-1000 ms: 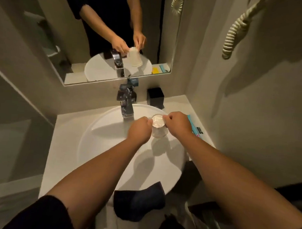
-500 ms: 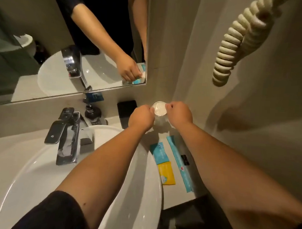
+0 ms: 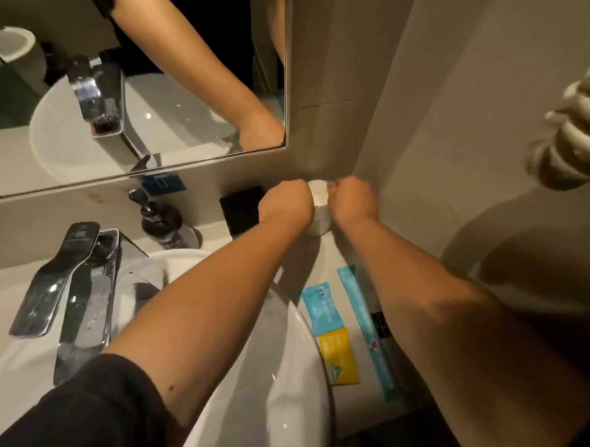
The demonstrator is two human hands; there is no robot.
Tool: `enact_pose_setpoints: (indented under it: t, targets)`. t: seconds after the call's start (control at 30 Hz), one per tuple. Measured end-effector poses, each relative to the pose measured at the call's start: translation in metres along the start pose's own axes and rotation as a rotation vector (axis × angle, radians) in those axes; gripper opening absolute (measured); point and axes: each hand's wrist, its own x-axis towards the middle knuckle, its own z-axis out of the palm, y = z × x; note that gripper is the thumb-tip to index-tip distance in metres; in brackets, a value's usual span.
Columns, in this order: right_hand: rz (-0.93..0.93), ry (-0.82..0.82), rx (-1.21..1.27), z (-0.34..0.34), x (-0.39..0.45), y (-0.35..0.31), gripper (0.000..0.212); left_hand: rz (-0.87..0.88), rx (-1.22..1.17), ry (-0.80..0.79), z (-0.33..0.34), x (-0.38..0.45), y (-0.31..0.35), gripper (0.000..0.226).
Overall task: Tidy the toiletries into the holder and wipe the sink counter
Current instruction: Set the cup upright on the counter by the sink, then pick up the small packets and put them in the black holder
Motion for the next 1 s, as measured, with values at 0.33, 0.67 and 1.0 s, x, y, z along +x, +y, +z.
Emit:
enact_pose_setpoints:
  t: [0.33, 0.67, 1.0]
  targets:
    - [-0.065, 0.124, 0.147, -0.017, -0.037, 0.010, 0.034, 0.188, -0.019, 0.287, -0.005, -0.033, -0.023, 0.034]
    - [-0.016, -0.254, -0.236, 0.021, -0.225, 0.095, 0.033, 0.515, 0.166, 0.039, 0.061, -0.127, -0.111, 0.065]
    - [0.147, -0.346, 0.215, 0.011, -0.210, 0.092, 0.034, 0.537, 0.157, 0.057, 0.061, -0.128, -0.111, 0.064]
